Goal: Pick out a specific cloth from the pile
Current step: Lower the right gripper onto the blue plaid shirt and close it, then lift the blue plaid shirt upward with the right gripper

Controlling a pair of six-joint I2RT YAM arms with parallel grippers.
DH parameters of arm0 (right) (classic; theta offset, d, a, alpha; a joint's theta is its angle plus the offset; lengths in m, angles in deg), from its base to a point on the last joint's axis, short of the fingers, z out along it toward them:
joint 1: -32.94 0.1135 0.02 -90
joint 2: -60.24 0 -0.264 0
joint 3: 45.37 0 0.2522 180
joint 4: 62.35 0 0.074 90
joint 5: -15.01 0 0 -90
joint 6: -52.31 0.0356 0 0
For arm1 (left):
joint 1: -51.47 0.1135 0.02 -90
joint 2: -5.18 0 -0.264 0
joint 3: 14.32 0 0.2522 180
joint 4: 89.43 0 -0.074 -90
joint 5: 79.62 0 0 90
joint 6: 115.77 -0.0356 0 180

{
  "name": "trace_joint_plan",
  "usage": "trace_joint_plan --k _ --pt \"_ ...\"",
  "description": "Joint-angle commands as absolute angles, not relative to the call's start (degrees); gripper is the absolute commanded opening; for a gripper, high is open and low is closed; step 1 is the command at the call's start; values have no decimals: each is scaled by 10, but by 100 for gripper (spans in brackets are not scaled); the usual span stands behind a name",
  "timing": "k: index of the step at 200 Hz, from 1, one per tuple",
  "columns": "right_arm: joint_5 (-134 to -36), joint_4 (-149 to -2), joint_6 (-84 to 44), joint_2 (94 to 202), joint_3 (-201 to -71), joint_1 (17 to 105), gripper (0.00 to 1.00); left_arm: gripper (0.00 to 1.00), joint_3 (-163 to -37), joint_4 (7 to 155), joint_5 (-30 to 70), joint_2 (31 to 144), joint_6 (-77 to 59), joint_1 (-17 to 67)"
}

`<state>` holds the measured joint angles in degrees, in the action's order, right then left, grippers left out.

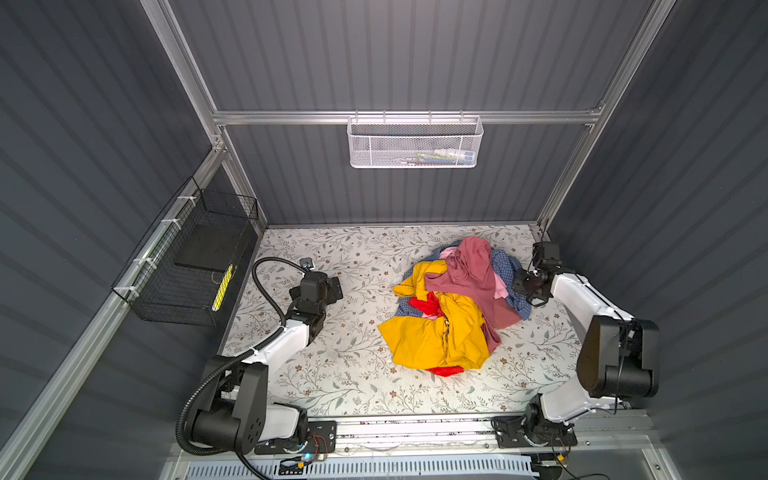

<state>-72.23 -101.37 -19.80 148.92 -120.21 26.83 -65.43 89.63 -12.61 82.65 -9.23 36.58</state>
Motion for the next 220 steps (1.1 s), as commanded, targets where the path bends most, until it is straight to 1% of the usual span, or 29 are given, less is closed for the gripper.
trace_joint_plan --k 1,34,99,124,138,143,177,220 --pt "-735 -957 -202 1432 -1183 274 0 100 -651 890 -134 812 -105 370" --pt "-761 -915 -218 1376 -1166 284 0 100 -648 889 -132 809 -105 369" --pt "-748 -875 -246 1281 -1168 323 0 100 -650 887 -128 805 -102 369" --pt "-747 -871 -253 1248 -1185 329 0 100 -651 887 -123 807 -101 369" --pt "-751 -873 -255 1247 -1199 330 0 100 -653 887 -120 808 -99 369" --pt "-751 -876 -256 1228 -1207 331 0 100 -653 887 -119 809 -99 369" --pt "-760 -881 -273 1217 -1248 349 0 100 -657 889 -114 813 -99 369" --pt "-748 -880 -300 1203 -1294 381 0 100 -660 891 -107 814 -99 369"
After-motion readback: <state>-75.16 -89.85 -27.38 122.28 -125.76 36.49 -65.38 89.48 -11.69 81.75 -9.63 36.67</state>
